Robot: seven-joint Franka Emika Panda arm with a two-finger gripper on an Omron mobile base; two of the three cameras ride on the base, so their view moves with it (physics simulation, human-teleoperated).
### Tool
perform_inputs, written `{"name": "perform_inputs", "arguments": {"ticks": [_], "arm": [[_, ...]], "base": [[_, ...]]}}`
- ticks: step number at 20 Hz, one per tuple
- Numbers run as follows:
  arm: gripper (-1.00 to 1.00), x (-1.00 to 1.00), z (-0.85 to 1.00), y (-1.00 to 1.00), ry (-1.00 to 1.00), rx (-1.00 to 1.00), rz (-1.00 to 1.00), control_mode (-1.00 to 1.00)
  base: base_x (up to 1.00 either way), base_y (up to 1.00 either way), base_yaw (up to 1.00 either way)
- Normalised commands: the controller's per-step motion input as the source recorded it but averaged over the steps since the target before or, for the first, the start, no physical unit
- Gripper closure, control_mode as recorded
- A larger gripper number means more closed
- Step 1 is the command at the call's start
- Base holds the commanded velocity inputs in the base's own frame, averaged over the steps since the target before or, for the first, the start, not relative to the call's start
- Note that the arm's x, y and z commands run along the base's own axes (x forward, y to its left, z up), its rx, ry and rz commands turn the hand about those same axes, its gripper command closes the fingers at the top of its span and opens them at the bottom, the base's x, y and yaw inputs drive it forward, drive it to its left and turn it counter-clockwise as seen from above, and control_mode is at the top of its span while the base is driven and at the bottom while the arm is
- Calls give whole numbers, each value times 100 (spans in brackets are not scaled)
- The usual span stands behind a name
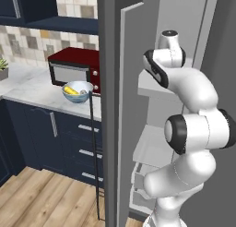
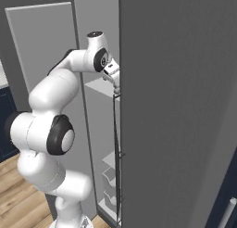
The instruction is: Take the mushroom, corn, and mushroom from the freezer and place them in the bowl on the counter.
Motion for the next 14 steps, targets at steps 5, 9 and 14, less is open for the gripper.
{"name": "perform_inputs", "arguments": {"ticks": [5, 9, 14], "arm": [[-100, 13, 24, -12, -10, 10, -10, -100], [-100, -2, 52, -17, 0, 2, -1, -100], [-100, -10, 7, 9, 7, -1, -2, -100]], "base": [[0, 0, 0], [0, 0, 0], [0, 0, 0]]}}
